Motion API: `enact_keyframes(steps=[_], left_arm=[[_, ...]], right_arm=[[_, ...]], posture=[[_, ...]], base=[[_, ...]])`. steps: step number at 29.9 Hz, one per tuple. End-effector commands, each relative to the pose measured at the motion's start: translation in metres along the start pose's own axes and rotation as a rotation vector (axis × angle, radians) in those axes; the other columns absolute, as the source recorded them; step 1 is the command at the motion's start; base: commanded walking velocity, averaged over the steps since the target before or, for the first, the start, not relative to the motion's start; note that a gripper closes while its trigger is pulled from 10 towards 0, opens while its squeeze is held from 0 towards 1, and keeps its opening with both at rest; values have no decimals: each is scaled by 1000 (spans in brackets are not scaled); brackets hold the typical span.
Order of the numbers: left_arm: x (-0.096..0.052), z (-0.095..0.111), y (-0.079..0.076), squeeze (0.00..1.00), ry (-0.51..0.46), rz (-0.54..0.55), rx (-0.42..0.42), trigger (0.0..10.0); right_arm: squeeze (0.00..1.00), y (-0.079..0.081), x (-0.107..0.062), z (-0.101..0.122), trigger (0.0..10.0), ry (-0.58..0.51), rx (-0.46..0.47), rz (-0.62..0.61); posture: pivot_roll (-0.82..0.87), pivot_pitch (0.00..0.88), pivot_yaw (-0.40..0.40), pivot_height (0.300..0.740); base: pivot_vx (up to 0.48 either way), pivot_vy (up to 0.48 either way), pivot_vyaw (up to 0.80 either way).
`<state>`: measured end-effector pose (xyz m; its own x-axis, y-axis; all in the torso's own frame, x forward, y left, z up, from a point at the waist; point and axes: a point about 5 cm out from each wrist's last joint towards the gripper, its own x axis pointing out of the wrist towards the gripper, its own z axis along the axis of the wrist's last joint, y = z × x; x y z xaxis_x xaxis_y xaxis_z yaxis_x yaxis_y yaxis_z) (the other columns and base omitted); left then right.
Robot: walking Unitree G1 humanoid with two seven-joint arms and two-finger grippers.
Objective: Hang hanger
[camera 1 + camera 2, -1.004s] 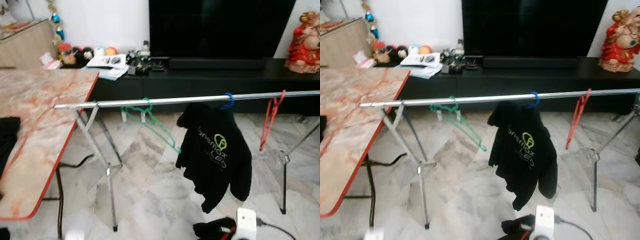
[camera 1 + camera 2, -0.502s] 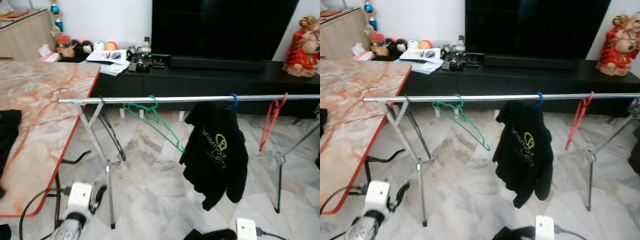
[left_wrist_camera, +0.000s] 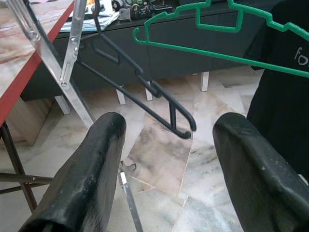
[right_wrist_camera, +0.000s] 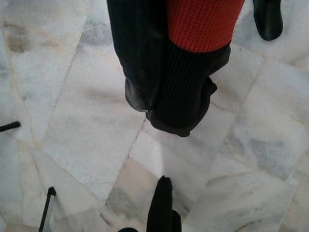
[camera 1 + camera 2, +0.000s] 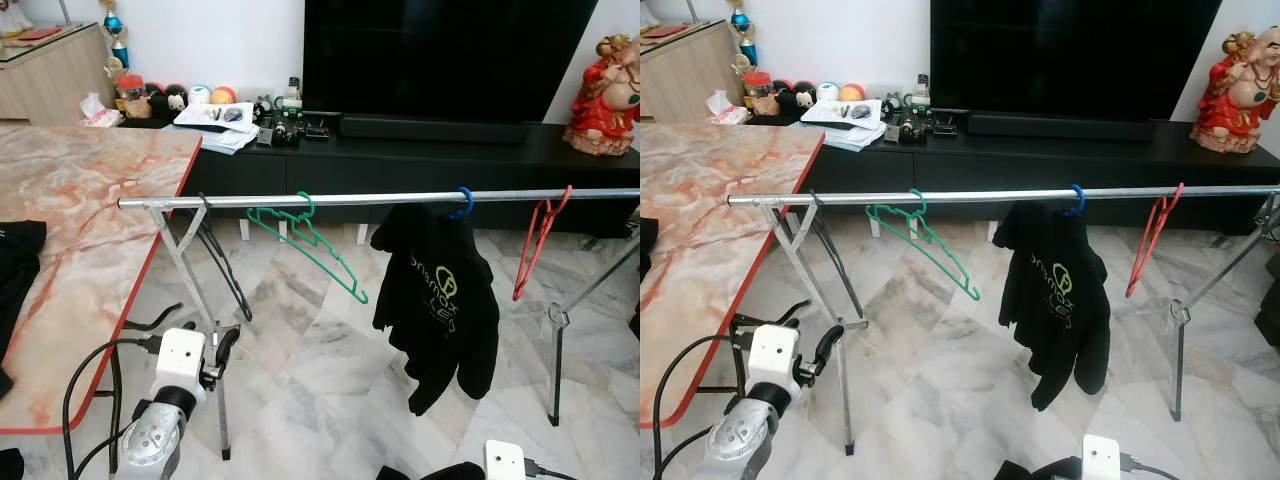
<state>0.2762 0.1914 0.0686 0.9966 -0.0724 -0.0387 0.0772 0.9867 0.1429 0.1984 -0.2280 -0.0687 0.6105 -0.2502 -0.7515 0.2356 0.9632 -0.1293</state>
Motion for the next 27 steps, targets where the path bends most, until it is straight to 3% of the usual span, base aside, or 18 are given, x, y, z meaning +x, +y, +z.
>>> enact_keyframes(steps=[1,20,27], left_arm=[[6,10,-4,0,-25,-19,-7,10000],[12,24,-17,0,-43,-73,-10,10000],[10,25,-33,0,-28,-210,-19,10000]], right_arm=[[0,1,2,12,10000,-28,19,-5],[0,5,4,24,10000,-60,24,-2],[0,6,3,23,10000,-58,21,-2]], posture=[[155,0,-13,740],[155,0,-15,740],[157,0,-11,740]], base=[[394,0,0],[395,0,0],[98,0,0]])
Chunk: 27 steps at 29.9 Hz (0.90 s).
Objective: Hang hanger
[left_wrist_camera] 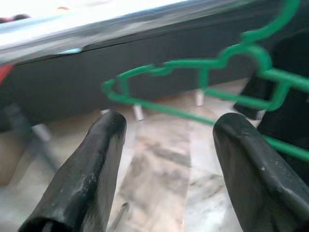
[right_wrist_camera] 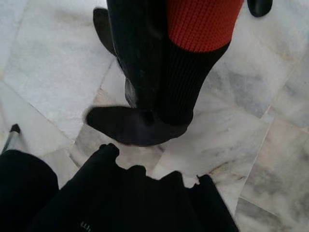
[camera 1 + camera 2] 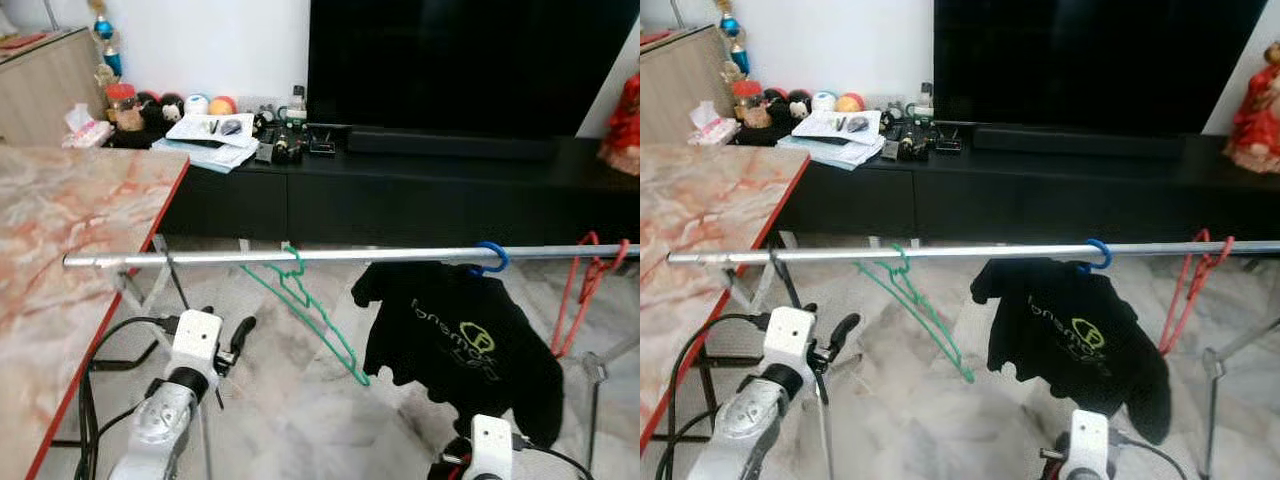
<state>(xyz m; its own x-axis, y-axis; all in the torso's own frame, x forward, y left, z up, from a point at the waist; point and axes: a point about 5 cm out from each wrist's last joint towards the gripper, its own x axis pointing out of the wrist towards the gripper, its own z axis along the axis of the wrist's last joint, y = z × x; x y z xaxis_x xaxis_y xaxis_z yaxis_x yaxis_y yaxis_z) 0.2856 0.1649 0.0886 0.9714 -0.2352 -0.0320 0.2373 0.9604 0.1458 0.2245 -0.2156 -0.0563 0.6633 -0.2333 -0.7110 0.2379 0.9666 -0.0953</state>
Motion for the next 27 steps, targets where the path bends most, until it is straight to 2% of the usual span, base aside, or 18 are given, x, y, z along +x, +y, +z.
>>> enact_keyframes(steps=[1,8,12,15,17,19,20,23,27], left_arm=[[1,-1,-13,0,15,-65,-22,10000],[1,-2,-17,0,35,-89,-20,10000],[6,7,-22,0,36,-124,-43,10000],[10,16,-30,0,34,-179,-67,10000],[15,15,-42,0,87,-238,-46,10000],[16,15,-44,0,92,-250,-43,10000],[20,17,-51,0,102,-265,-41,10000],[27,22,-55,0,116,-229,-57,10000],[38,31,-52,0,126,-149,-78,10000]], right_arm=[[0,-10,-1,-3,10000,6,-4,-27],[0,-7,0,0,10000,3,-2,-26],[0,-6,0,0,10000,3,-3,-24],[0,-6,0,0,10000,4,-6,-22],[0,-4,0,1,10000,3,-9,-19],[0,-3,0,2,10000,2,-10,-18],[0,-1,1,2,10000,1,-13,-14],[0,0,1,3,10000,0,-16,-12],[0,-2,1,3,10000,0,-19,-14]], posture=[[157,0,-9,740],[159,0,-9,740],[163,0,-13,740],[163,0,-13,740],[166,0,-17,740],[165,0,-18,740],[164,0,-21,740],[160,0,-23,740],[155,0,-29,740]], base=[[0,0,0],[0,0,0],[0,0,0],[0,0,0],[0,0,0],[0,0,0],[0,0,0],[0,0,0],[0,0,0]])
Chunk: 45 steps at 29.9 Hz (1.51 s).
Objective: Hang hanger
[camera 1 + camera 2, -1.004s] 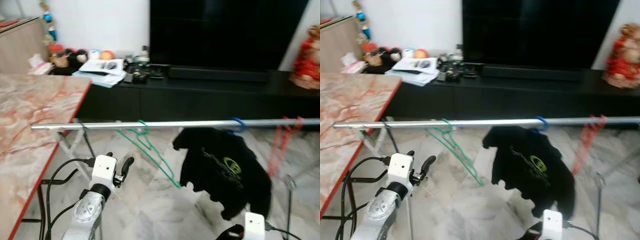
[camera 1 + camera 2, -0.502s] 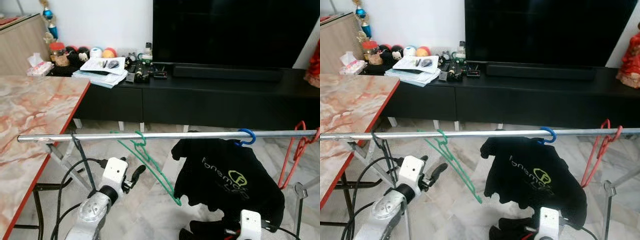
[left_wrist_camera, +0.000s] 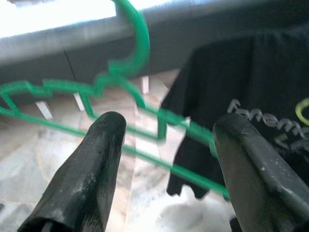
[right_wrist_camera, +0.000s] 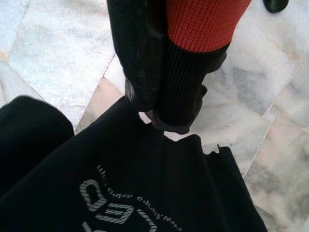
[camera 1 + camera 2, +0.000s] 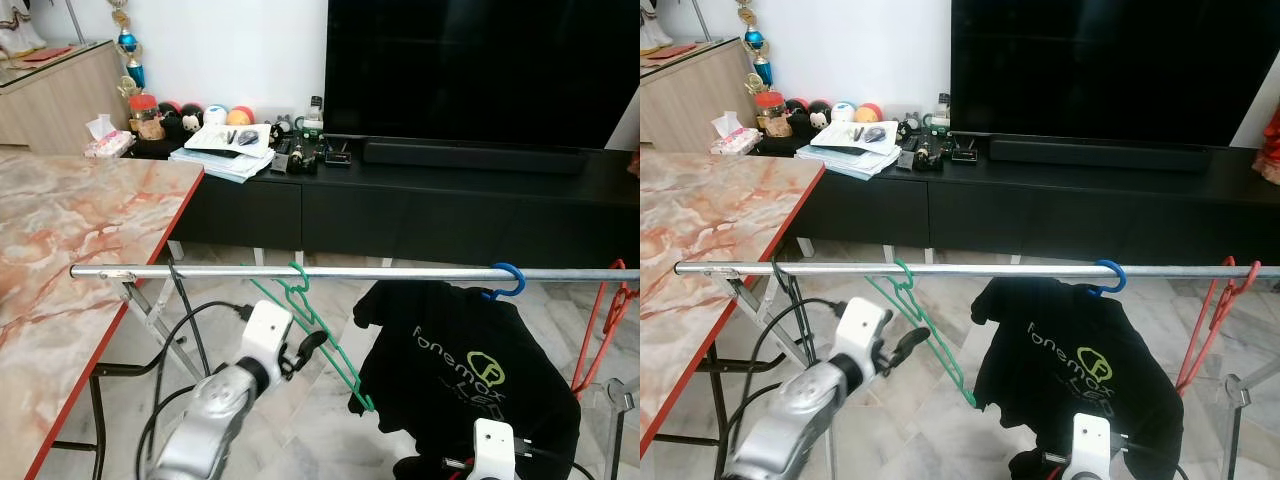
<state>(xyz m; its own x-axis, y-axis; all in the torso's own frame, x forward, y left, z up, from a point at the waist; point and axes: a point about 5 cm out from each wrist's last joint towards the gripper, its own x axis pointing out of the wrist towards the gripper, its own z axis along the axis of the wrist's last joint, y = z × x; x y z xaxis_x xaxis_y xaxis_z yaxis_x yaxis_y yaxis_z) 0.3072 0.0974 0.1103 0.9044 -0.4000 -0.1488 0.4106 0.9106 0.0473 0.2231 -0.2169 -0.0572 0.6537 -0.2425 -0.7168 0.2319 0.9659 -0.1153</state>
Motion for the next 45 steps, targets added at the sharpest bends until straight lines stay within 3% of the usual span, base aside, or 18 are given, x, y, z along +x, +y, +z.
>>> enact_keyframes(steps=[1,4,6,9,12,15,18,25,29,45], left_arm=[[1,0,5,0,25,41,-1,10000],[5,10,2,0,12,32,-49,10000],[7,12,-1,0,36,16,-23,10000],[14,6,0,0,116,73,40,10000],[21,3,0,0,150,105,44,10000],[26,3,-2,0,168,114,127,10000],[31,6,-6,0,171,136,58,10000],[34,6,-6,0,178,148,64,10000],[38,18,-6,0,182,180,52,10000],[34,8,-3,0,262,215,39,10000]], right_arm=[[0,0,1,5,10000,-10,0,-4],[0,-1,1,5,10000,-10,-4,-6],[0,0,1,6,10000,-12,-8,-6],[0,0,1,7,10000,-14,-13,-4],[0,2,1,8,10000,-16,-14,-1],[0,4,2,9,10000,-18,-21,7],[0,5,2,9,10000,-19,-21,9],[0,5,2,10,10000,-18,-21,9],[0,4,1,7,10000,-15,-23,5],[0,9,1,8,10000,-15,-27,22]], posture=[[155,0,-29,740],[154,0,-34,740],[156,0,-35,740],[163,0,-42,740],[161,0,-46,740],[157,0,-45,740],[151,0,-44,740],[151,0,-44,740],[142,0,-39,740],[148,0,-42,740]], base=[[0,0,0],[0,0,0],[0,0,0],[0,0,0],[0,0,0],[0,0,0],[0,0,0],[0,0,0],[0,0,0],[0,0,0]])
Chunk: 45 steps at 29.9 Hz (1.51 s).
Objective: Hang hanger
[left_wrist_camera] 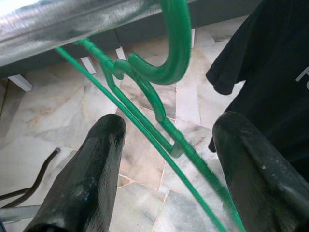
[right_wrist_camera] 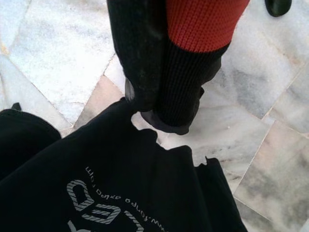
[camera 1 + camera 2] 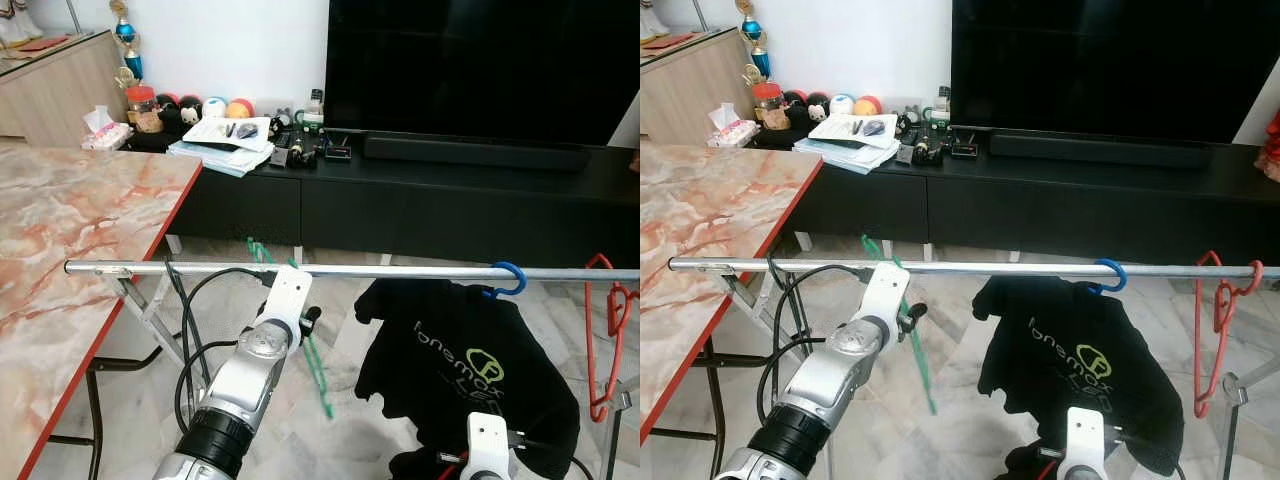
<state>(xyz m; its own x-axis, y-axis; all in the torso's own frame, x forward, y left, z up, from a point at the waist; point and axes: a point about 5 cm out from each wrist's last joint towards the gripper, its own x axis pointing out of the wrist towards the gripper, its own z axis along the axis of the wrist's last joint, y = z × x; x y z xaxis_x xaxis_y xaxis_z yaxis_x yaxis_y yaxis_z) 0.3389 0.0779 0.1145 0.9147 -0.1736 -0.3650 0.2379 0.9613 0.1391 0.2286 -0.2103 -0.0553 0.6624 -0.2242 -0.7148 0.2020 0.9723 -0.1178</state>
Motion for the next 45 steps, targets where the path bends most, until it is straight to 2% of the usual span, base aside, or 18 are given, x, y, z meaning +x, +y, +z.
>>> enact_keyframes(steps=[1,10,11,12,13,14,15,41,45], left_arm=[[-1,-2,2,0,22,17,-4,10000],[-2,-4,1,0,27,9,-3,10000],[-2,-5,0,0,28,8,-4,6824],[-2,-5,0,0,28,8,-4,6824],[-2,-6,0,0,30,7,-4,3961],[-2,-6,0,0,30,6,-4,2353],[-2,-7,-1,0,29,1,-5,0],[-3,-11,-1,0,43,-9,6,0],[-4,-13,0,0,52,-5,33,0]], right_arm=[[0,1,0,3,10000,-9,-3,3],[0,3,1,4,10000,-8,-4,7],[0,3,1,4,10000,-9,-3,7],[0,3,1,4,10000,-9,-3,7],[0,3,1,4,10000,-9,-3,8],[0,3,1,4,10000,-9,-3,8],[0,3,1,4,10000,-9,-3,8],[0,6,1,9,10000,-14,-4,20],[0,6,2,10,10000,-14,-2,21]], posture=[[147,0,-41,740],[147,0,-40,740],[147,0,-41,740],[147,0,-41,740],[147,0,-41,740],[147,0,-42,740],[147,0,-44,740],[150,0,-50,740],[150,0,-48,740]], base=[[0,0,0],[0,0,0],[0,0,0],[0,0,0],[0,0,0],[0,0,0],[0,0,0],[0,0,0],[0,0,0]])
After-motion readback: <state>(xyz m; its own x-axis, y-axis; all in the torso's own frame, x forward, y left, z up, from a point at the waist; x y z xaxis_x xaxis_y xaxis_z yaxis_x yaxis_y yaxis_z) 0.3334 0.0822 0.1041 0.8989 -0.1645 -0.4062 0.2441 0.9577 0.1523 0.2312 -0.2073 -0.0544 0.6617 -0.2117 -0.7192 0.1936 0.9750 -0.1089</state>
